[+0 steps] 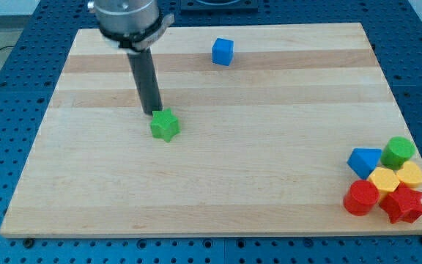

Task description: Push the green star towards the red circle

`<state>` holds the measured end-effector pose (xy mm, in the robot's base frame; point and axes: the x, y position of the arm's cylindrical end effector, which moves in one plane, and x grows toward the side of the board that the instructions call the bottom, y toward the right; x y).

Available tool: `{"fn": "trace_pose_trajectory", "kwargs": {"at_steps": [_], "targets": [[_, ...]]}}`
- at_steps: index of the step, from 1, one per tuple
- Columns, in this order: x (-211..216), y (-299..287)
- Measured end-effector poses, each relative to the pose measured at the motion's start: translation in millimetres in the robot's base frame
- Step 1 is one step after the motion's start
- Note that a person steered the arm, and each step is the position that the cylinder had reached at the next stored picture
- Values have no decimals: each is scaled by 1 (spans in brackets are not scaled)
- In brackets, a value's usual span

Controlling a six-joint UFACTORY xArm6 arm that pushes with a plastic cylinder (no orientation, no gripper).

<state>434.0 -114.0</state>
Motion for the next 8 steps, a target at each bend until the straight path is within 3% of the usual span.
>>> {"fn": "trace_pose_trajectory", "kwargs": {"at_steps": [2,3,4,5,6,8], "targets": [[93,99],[86,87],[76,34],[95,8],[139,28],[136,150]]}}
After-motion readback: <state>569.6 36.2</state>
